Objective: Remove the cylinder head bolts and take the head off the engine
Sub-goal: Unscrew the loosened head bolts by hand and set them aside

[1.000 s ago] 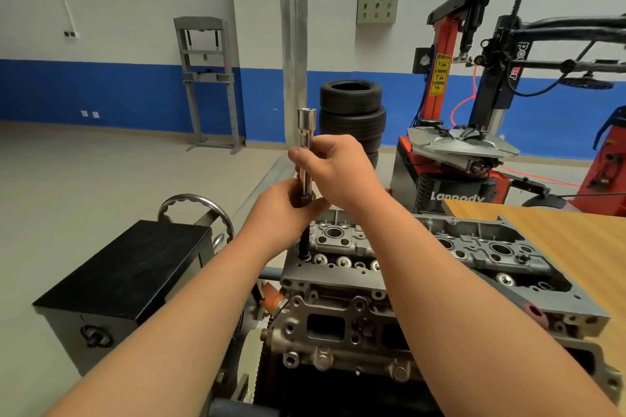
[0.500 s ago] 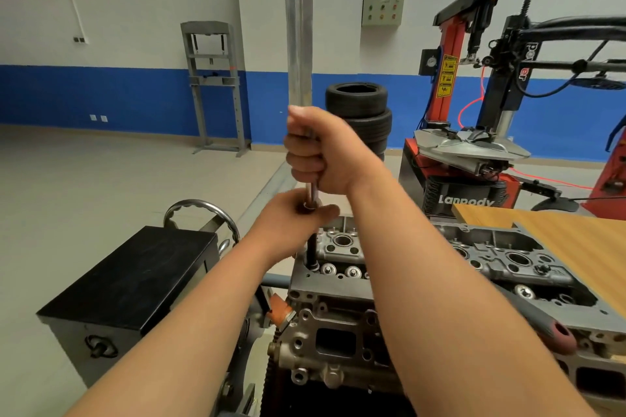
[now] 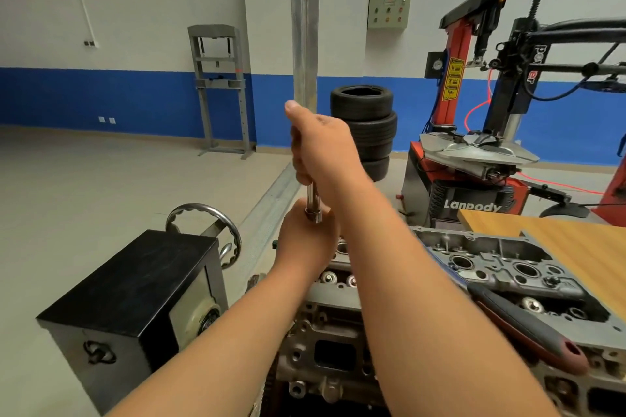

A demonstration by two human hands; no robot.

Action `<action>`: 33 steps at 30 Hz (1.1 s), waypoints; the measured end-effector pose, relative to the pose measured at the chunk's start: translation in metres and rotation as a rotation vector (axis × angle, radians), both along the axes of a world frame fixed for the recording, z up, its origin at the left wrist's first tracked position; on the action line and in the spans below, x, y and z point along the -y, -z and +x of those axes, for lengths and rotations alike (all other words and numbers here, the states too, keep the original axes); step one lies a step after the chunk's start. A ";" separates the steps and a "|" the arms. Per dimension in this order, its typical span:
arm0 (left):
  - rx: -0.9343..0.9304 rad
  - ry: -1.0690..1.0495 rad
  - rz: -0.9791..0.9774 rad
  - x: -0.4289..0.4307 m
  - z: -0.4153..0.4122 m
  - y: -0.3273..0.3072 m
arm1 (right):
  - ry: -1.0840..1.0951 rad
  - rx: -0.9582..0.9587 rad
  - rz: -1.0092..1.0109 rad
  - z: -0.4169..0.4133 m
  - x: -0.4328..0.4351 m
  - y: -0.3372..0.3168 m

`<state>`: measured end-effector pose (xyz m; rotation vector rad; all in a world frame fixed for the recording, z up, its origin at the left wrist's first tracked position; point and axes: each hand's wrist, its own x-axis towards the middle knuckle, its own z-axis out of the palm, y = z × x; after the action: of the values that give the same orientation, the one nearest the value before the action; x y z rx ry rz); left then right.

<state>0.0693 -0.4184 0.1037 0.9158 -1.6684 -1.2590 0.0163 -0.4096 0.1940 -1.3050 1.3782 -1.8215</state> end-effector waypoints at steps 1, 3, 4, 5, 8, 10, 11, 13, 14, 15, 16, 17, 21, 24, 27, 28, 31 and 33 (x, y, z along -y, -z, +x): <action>-0.032 0.043 0.032 0.000 0.001 -0.001 | -0.261 0.095 0.072 -0.011 0.002 -0.004; -0.090 0.210 0.096 0.004 0.008 0.000 | -0.631 0.231 0.121 -0.028 0.004 -0.005; -0.086 0.277 0.088 0.007 0.013 0.000 | -0.693 0.266 0.117 -0.033 0.004 -0.004; -0.042 0.327 0.051 0.010 0.018 0.001 | -0.702 0.275 0.124 -0.034 0.004 -0.003; 0.125 0.384 -0.110 0.017 0.030 0.003 | -0.400 0.170 0.178 -0.026 -0.003 -0.005; 0.213 0.353 -0.236 0.018 0.035 0.000 | -0.004 0.014 0.149 -0.013 -0.010 -0.002; 0.257 0.308 -0.303 0.017 0.036 -0.002 | 0.153 -0.027 0.086 -0.005 -0.012 0.002; 0.378 0.169 -0.482 0.012 0.034 -0.001 | 0.251 -0.035 -0.013 0.011 -0.015 0.013; 0.426 0.088 -0.565 0.009 0.033 0.000 | 0.249 -0.033 -0.040 0.019 -0.014 0.016; 0.443 0.019 -0.591 0.006 0.032 0.002 | 0.260 -0.049 -0.059 0.025 -0.012 0.018; 0.420 -0.028 -0.587 0.006 0.030 0.005 | 0.298 -0.087 -0.069 0.027 -0.009 0.017; 0.403 -0.052 -0.560 0.006 0.030 0.006 | 0.334 -0.103 -0.077 0.025 -0.006 0.012; 0.361 0.051 -0.403 0.014 0.034 -0.003 | -0.163 0.075 0.095 -0.004 0.003 -0.003; 0.314 0.268 -0.264 0.021 0.038 -0.011 | -0.474 0.143 0.169 -0.017 -0.002 -0.006; 0.344 0.300 -0.316 0.023 0.042 -0.015 | -0.231 0.020 0.238 -0.011 -0.010 -0.011; 0.343 0.275 -0.350 0.024 0.042 -0.014 | -0.055 -0.071 0.221 -0.005 -0.015 -0.012; 0.333 0.152 -0.495 0.018 0.040 -0.014 | 0.249 -0.025 -0.019 0.012 -0.021 -0.003; 0.378 -0.025 -0.710 0.015 0.037 -0.010 | 0.213 0.043 -0.062 0.024 -0.018 0.006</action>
<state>0.1062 -0.4331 0.1138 0.7407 -2.1755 -0.4048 0.0403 -0.3919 0.1881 -1.1797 1.4969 -2.0346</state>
